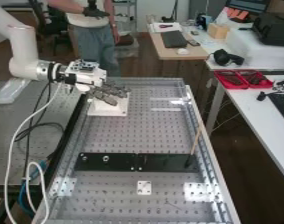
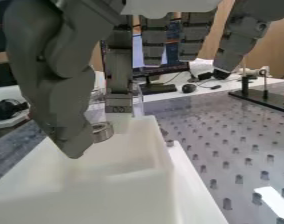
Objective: Grab the bearing and place it in the white container
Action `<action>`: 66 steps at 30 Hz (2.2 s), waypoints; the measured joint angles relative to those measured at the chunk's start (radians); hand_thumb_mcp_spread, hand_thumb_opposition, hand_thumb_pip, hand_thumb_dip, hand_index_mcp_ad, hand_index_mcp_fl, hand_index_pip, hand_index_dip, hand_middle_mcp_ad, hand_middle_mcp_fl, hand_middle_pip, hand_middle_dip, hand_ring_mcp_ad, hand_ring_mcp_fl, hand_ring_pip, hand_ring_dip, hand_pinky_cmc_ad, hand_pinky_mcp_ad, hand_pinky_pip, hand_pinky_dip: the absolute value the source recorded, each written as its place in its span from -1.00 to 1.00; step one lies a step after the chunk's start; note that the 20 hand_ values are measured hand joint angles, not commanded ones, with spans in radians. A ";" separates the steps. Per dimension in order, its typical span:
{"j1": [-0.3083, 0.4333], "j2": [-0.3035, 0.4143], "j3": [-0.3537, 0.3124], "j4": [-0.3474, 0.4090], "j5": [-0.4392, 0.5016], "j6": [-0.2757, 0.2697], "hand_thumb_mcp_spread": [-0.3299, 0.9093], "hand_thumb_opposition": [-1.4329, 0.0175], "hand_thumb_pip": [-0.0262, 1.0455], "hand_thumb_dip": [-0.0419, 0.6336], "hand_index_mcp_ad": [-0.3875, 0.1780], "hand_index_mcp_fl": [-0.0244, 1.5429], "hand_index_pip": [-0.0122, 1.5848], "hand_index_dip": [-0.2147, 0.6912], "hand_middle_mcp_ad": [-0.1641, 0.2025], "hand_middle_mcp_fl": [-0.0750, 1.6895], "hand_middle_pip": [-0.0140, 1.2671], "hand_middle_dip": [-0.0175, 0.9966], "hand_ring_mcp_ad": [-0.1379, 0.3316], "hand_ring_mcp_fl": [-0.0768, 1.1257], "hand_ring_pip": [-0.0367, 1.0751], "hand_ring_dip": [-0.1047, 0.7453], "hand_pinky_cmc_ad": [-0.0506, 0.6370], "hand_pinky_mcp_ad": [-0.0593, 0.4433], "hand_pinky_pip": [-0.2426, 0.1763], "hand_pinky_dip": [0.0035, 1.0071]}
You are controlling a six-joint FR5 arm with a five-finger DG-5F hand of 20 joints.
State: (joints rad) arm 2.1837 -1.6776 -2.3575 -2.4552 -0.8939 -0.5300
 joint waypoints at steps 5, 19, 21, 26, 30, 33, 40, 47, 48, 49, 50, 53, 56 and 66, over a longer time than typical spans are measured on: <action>-0.006 -0.021 0.015 -0.031 -0.012 0.020 0.11 -0.25 0.13 -0.08 0.11 -0.54 0.84 -0.36 0.16 -0.91 -0.77 -0.69 0.21 -0.88 -0.80 -0.61 0.26 0.34 -0.35 -0.62; -0.058 -0.007 0.065 -0.086 -0.002 0.014 0.06 -0.20 0.37 -0.08 -0.02 -0.94 0.64 -0.36 0.16 -0.91 -0.77 -0.69 0.20 -0.88 -0.80 -0.61 0.26 0.34 -0.35 -0.42; -0.068 0.015 0.075 -0.094 -0.001 -0.005 0.05 -0.20 0.37 -0.08 -0.02 -0.94 0.64 -0.36 0.16 -0.91 -0.77 -0.69 0.20 -0.88 -0.80 -0.61 0.26 0.34 -0.37 -0.39; -0.134 0.094 0.150 -0.143 -0.014 -0.081 0.02 -0.17 0.37 -0.08 -0.02 -0.94 0.63 -0.36 0.17 -0.91 -0.78 -0.69 0.20 -0.88 -0.80 -0.61 0.26 0.35 -0.37 -0.38; -0.183 0.110 0.228 -0.182 -0.030 -0.101 0.00 -0.18 0.33 -0.08 -0.02 -0.94 0.57 -0.34 0.16 -0.91 -0.78 -0.69 0.21 -0.88 -0.80 -0.61 0.26 0.34 -0.37 -0.36; -0.215 0.111 0.290 -0.203 -0.041 -0.121 0.00 -0.16 0.32 -0.08 -0.02 -0.94 0.53 -0.36 0.17 -0.91 -0.78 -0.69 0.21 -0.88 -0.80 -0.61 0.27 0.35 -0.37 -0.36; -0.277 0.090 0.418 -0.214 -0.054 -0.208 -0.01 -0.16 0.30 -0.08 -0.01 -0.94 0.45 -0.36 0.15 -0.91 -0.78 -0.69 0.21 -0.88 -0.80 -0.61 0.26 0.35 -0.37 -0.36; -0.329 0.053 0.492 -0.256 -0.093 -0.206 -0.01 -0.16 0.28 -0.08 -0.02 -0.94 0.41 -0.36 0.16 -0.91 -0.78 -0.69 0.21 -0.88 -0.80 -0.61 0.27 0.35 -0.37 -0.35; -0.336 0.049 0.499 -0.265 -0.100 -0.204 -0.01 -0.16 0.28 -0.08 -0.01 -0.94 0.40 -0.36 0.17 -0.91 -0.78 -0.69 0.21 -0.88 -0.80 -0.61 0.27 0.35 -0.37 -0.35; -0.346 0.043 0.511 -0.277 -0.112 -0.201 -0.01 -0.16 0.28 -0.08 -0.01 -0.94 0.38 -0.36 0.17 -0.91 -0.78 -0.69 0.21 -0.88 -0.80 -0.61 0.27 0.35 -0.37 -0.35; -0.357 0.037 0.525 -0.293 -0.127 -0.198 -0.01 -0.16 0.28 -0.08 -0.02 -0.94 0.38 -0.36 0.17 -0.91 -0.78 -0.69 0.21 -0.88 -0.80 -0.61 0.27 0.35 -0.37 -0.35; -0.387 0.021 0.558 -0.329 -0.168 -0.193 -0.01 -0.16 0.26 -0.08 -0.01 -0.94 0.36 -0.36 0.17 -0.91 -0.78 -0.69 0.21 -0.88 -0.80 -0.61 0.27 0.35 -0.37 -0.35; -0.417 0.008 0.589 -0.361 -0.216 -0.189 -0.01 -0.16 0.26 -0.08 -0.01 -0.94 0.30 -0.36 0.17 -0.91 -0.78 -0.69 0.21 -0.88 -0.80 -0.61 0.26 0.35 -0.37 -0.35; -0.481 -0.019 0.629 -0.418 -0.339 -0.168 -0.03 -0.14 0.19 -0.18 -0.01 -0.94 -0.25 -0.36 0.16 -0.91 -0.78 -0.69 0.21 -0.88 -0.80 -0.61 0.27 0.35 -0.37 -0.35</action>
State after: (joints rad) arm 1.7022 -1.6961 -1.7281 -2.8730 -1.2325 -0.6980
